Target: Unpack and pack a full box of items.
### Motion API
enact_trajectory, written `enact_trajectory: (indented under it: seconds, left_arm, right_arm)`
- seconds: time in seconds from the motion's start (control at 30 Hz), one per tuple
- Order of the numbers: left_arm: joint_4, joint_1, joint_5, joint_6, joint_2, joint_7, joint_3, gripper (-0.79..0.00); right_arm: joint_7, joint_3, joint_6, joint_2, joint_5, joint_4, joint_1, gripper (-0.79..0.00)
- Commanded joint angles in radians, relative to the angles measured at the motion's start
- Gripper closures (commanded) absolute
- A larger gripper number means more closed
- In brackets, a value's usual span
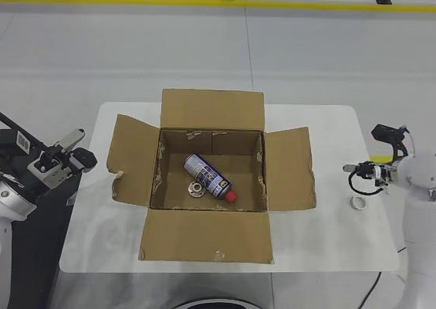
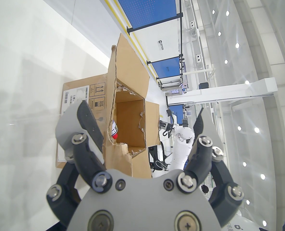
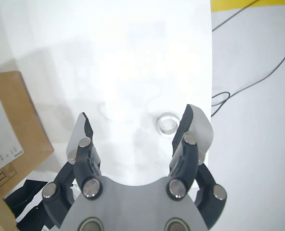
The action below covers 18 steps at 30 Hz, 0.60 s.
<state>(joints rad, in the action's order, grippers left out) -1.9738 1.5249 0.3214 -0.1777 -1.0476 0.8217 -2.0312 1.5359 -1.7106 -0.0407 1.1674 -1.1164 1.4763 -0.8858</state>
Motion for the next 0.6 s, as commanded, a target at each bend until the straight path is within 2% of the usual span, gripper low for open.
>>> enact_trajectory:
  seconds: [0.0,0.13,0.33,0.57]
  left_arm:
    - [0.0,0.0,0.0,0.0,0.0,0.0,0.0,-0.785]
    - [0.0,0.0,0.0,0.0,0.0,0.0,0.0,-0.785]
    - [0.0,0.0,0.0,0.0,0.0,0.0,0.0,-0.785]
    - [0.0,0.0,0.0,0.0,0.0,0.0,0.0,-0.785]
  right_arm:
    - [0.0,-0.003,-0.009,-0.008,-0.011,-0.028,-0.009,-0.502]
    - [0.0,-0.01,-0.008,-0.025,-0.004,-0.073,-0.022,-0.462]
    - [0.0,-0.03,0.005,-0.051,0.03,-0.068,-0.065,-0.391]
    - [0.0,-0.005,-0.011,-0.075,0.037,-0.108,-0.071,-0.369]
